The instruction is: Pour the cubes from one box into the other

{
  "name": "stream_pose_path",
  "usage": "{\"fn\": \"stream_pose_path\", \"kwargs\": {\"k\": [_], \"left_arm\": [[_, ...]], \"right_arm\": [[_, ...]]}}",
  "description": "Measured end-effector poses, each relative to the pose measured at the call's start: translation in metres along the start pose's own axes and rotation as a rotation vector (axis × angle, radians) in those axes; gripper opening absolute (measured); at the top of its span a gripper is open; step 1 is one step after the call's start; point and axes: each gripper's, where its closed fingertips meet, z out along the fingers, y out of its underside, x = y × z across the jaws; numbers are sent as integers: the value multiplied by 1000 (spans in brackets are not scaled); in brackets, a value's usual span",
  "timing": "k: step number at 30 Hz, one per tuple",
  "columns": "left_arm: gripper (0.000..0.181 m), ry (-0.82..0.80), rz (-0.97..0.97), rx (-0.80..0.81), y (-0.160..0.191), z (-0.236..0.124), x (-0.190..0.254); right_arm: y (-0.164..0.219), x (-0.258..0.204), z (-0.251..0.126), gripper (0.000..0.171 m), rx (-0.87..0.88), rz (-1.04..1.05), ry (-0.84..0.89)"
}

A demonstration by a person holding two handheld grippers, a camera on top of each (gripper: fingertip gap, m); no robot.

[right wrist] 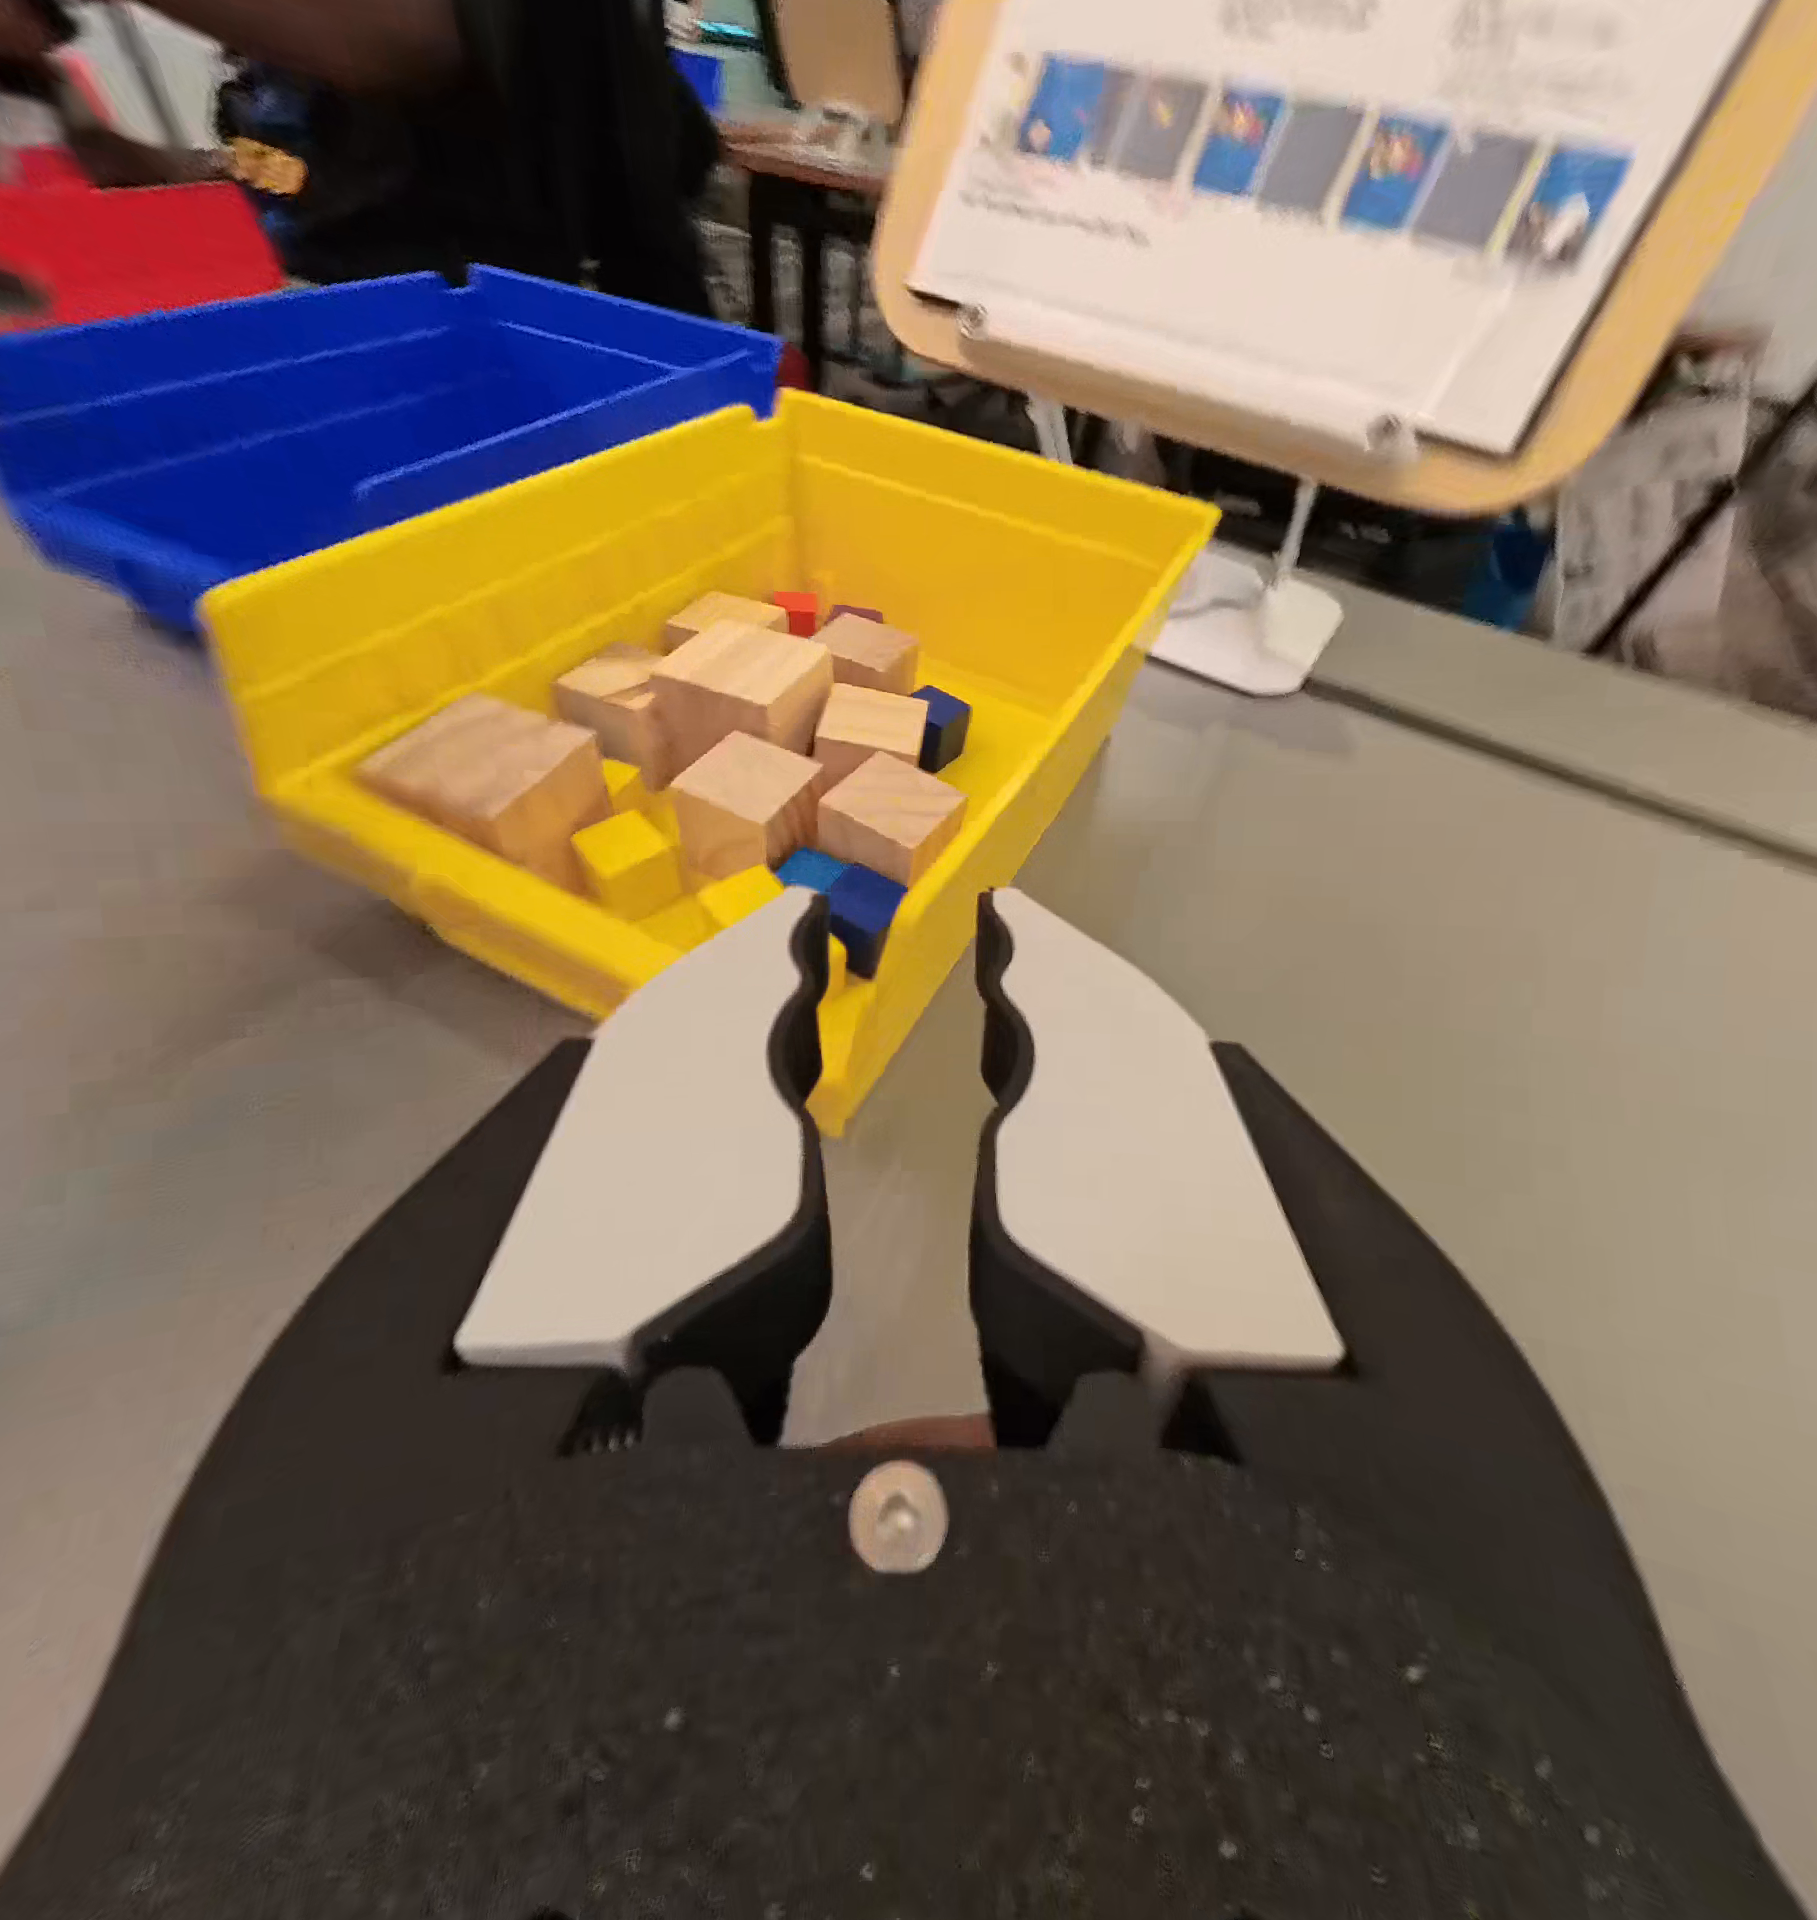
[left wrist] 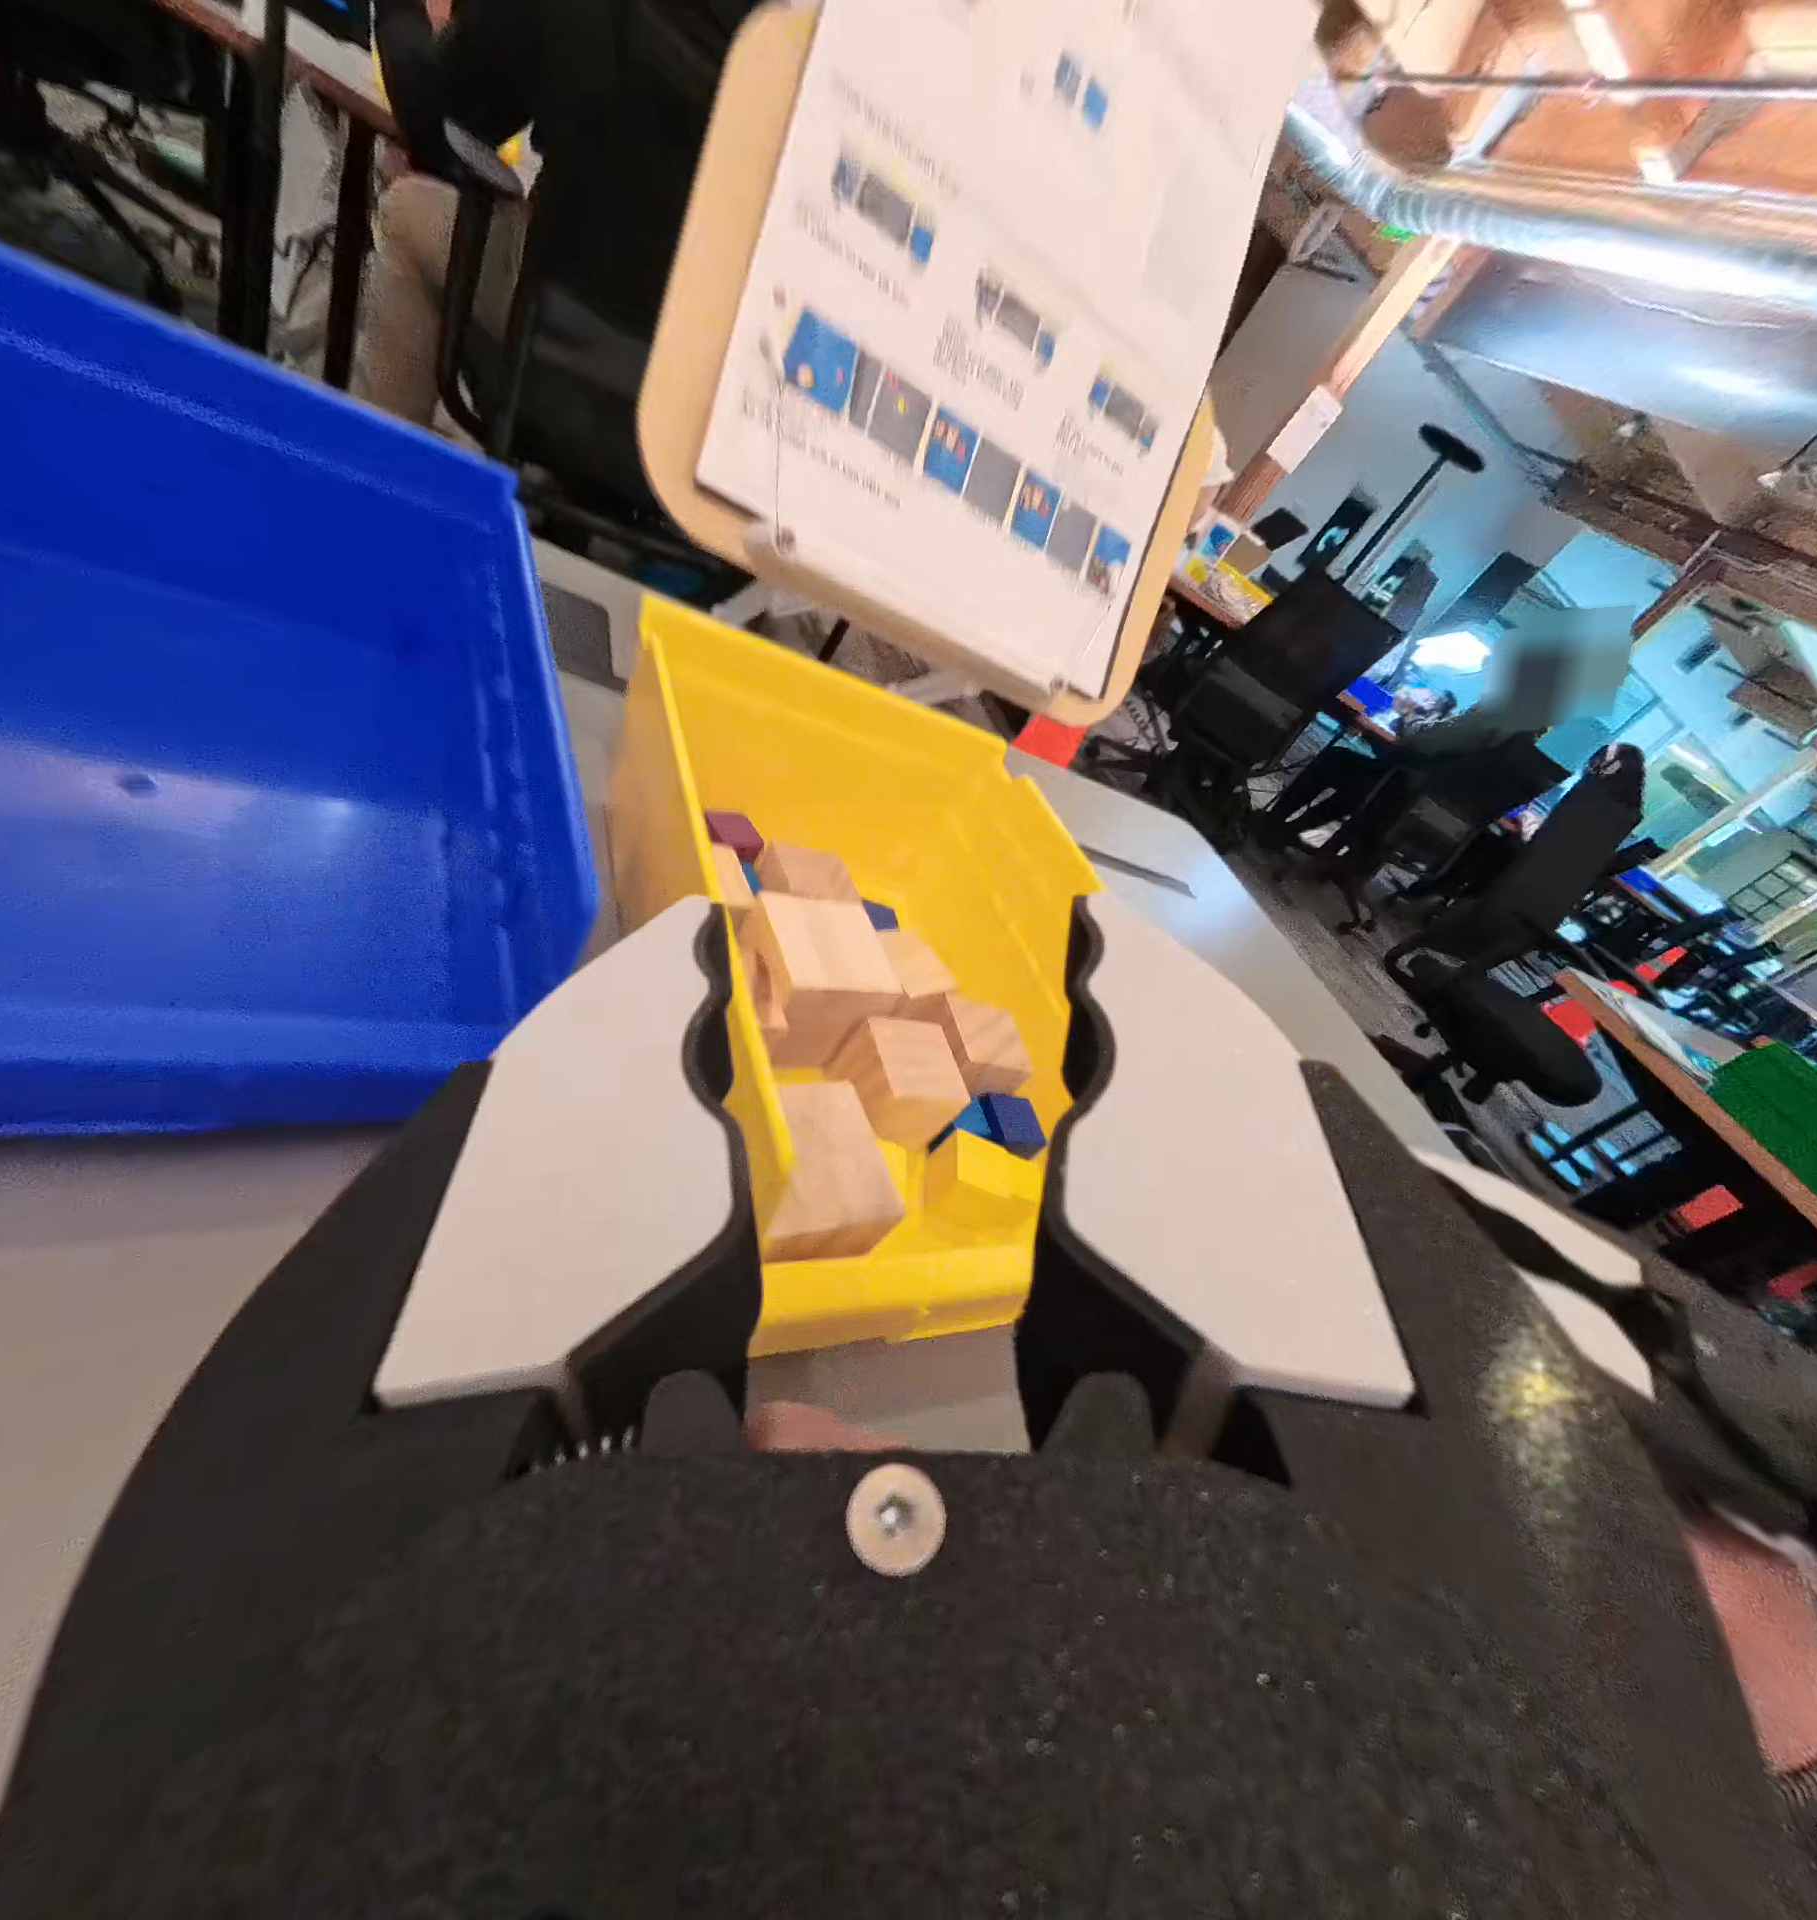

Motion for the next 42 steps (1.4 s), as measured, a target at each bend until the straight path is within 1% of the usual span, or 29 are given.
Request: {"fn": "stream_pose_path", "kwargs": {"k": [1, 2, 3, 4, 5, 7, 8, 10, 12, 14, 15, 16, 17, 18, 20, 24, 25, 27, 30, 33, 35, 36, 37, 40, 42], "left_arm": [[58, -21, 14, -19, -10, -8, -10], [54, -75, 29, -70, -14, -16, -26], [59, -131, 52, -137, -11, -25, -45], [65, -172, 96, -193, -5, -35, -63], [65, -234, 163, -225, 0, -45, -87], [65, -431, 297, -240, 0, -68, -146], [64, -498, 318, -238, -3, -75, -171], [64, -524, 265, -235, -7, -71, -205], [63, -507, 214, -263, -11, -54, -228], [61, -574, 279, -271, -22, -37, -255], [55, -601, 297, -286, -26, -29, -268], [42, -597, 292, -314, -25, -21, -276], [18, -561, 275, -339, -23, -13, -277], [5, -537, 242, -338, -23, -9, -277], [4, -519, 193, -341, -20, -11, -273], [3, -561, 279, -357, -6, -41, -255], [3, -564, 311, -358, -1, -51, -249], [4, -573, 353, -356, 7, -74, -238], [4, -590, 275, -335, 18, -113, -225], [3, -606, 235, -325, 30, -153, -212], [3, -614, 222, -311, 37, -177, -202], [3, -622, 223, -306, 41, -188, -198], [3, -632, 232, -303, 44, -199, -193], [4, -636, 240, -262, 51, -222, -178], [5, -625, 253, -210, 47, -231, -163]], "right_arm": [[3, -2, -11, 28, 13, -37, -34], [8, -2, -20, 32, 1, -47, -52], [15, -2, -26, 39, -25, -48, -70], [22, -2, -30, 42, -58, -51, -87], [29, -2, -32, 43, -83, -50, -99], [35, -3, -33, 43, -93, -16, -129], [36, -7, -31, 42, -92, 4, -157], [35, -17, -28, 41, -103, 34, -193], [30, -30, -27, 41, -106, 32, -213], [26, -45, -28, 40, -110, -1, -224], [25, -53, -28, 39, -112, -20, -227], [25, -62, -27, 40, -114, -33, -231], [26, -72, -26, 40, -118, -41, -239], [28, -82, -24, 40, -127, -45, -249], [30, -109, -21, 39, -138, -37, -289], [31, -170, 1, 38, -175, -12, -350], [30, -181, 11, 38, -184, -9, -328], [32, -196, 32, 38, -207, 8, -227], [42, -226, 52, 43, -307, -17, -206], [30, -246, 62, 42, -286, 27, -185], [19, -257, 65, 46, -250, 76, -193], [18, -256, 66, 24, -250, 98, -158], [19, -259, 64, 10, -262, 104, -156], [17, -260, 53, 6, -237, 82, -115], [7, -257, 46, 4, -184, 45, -82]]}}
